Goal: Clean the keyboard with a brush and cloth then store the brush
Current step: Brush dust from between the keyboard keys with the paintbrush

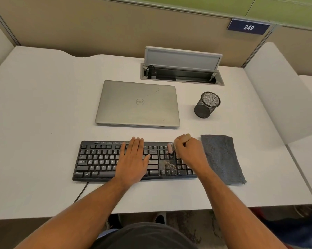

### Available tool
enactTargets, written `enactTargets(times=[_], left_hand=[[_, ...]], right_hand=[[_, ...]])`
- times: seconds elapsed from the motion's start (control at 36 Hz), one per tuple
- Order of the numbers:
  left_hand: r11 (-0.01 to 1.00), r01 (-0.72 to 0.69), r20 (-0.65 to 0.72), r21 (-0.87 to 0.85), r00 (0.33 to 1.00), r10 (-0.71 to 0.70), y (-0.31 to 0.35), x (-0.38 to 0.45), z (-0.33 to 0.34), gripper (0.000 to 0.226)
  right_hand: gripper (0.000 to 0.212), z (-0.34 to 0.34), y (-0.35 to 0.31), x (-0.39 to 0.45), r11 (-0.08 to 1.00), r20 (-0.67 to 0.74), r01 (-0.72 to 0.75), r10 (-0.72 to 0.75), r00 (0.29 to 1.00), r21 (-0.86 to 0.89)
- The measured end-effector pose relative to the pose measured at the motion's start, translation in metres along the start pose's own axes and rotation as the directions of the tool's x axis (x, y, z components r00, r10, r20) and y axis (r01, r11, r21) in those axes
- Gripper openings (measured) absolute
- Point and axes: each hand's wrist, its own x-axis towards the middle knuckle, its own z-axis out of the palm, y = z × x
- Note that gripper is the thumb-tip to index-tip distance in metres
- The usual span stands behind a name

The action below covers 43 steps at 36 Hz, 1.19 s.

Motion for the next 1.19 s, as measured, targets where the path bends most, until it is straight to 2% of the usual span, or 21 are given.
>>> enactTargets(times=[0.08, 0.17, 0.25, 0.31, 0.39, 0.47, 0.53, 0.58, 0.61, 0.67, 0.72, 0.89, 1.03, 1.19], left_hand=[[1.0, -0.001, -0.005, 0.009, 1.0, 0.001, 0.0, 0.0, 0.0, 0.074], [1.0, 0.001, -0.009, 0.006, 1.0, -0.001, 0.0, 0.0, 0.0, 0.074], [1.0, -0.002, 0.0, 0.01, 1.0, 0.002, 0.0, -0.001, -0.001, 0.073], [1.0, -0.002, 0.0, 0.017, 1.0, 0.002, 0.001, 0.0, -0.002, 0.073], [1.0, -0.003, -0.003, 0.013, 1.0, 0.003, 0.0, 0.0, 0.0, 0.073], [1.0, -0.002, -0.031, -0.001, 1.0, 0.002, -0.001, 0.0, 0.002, 0.073], [1.0, -0.005, -0.028, 0.004, 1.0, 0.005, -0.001, 0.0, 0.002, 0.073], [1.0, -0.008, -0.027, 0.005, 1.0, 0.008, -0.001, 0.0, 0.002, 0.072], [1.0, -0.009, -0.03, 0.006, 1.0, 0.009, -0.001, 0.0, 0.001, 0.072], [1.0, -0.008, -0.032, 0.008, 0.999, 0.008, -0.001, 0.0, 0.002, 0.072], [1.0, -0.005, -0.04, 0.003, 0.999, 0.005, -0.001, 0.0, 0.003, 0.072], [1.0, -0.011, -0.034, 0.005, 0.999, 0.011, 0.0, 0.0, 0.002, 0.073], [1.0, -0.007, -0.043, -0.003, 0.999, 0.007, -0.001, 0.0, 0.002, 0.073], [1.0, -0.007, -0.036, -0.004, 0.999, 0.007, -0.001, 0.0, 0.002, 0.074]], right_hand=[[0.039, 0.004, 0.0, -0.003, 0.997, 0.036, 0.051, -0.049, 0.998, -0.064], [0.048, 0.003, -0.002, -0.001, 0.992, 0.078, 0.015, -0.005, 0.997, -0.127], [0.055, 0.0, -0.008, 0.003, 0.996, 0.054, 0.022, -0.017, 0.998, -0.092], [0.046, -0.001, -0.01, 0.002, 0.998, 0.024, 0.049, -0.047, 0.999, -0.05], [0.036, 0.003, -0.011, -0.002, 0.995, 0.051, 0.05, -0.045, 0.998, -0.089], [0.049, 0.005, -0.01, 0.0, 0.991, 0.071, 0.01, -0.001, 0.997, -0.136], [0.05, 0.004, -0.01, 0.002, 0.988, 0.085, 0.004, 0.009, 0.996, -0.152], [0.056, 0.004, -0.012, 0.003, 0.993, 0.046, 0.016, -0.01, 0.999, -0.121], [0.055, 0.005, -0.013, 0.002, 0.996, 0.025, 0.018, -0.016, 1.0, -0.082], [0.039, 0.007, -0.015, -0.002, 0.999, 0.017, 0.034, -0.034, 0.999, -0.001], [0.032, 0.011, -0.016, -0.007, 0.999, 0.043, 0.043, -0.044, 0.998, 0.013], [0.046, 0.013, -0.016, -0.006, 0.996, 0.081, 0.004, 0.004, 0.997, -0.095], [0.042, 0.015, -0.015, -0.002, 0.998, 0.013, 0.056, -0.056, 0.998, -0.032], [0.049, 0.013, -0.013, 0.002, 0.996, 0.115, -0.001, 0.011, 0.993, -0.086]])
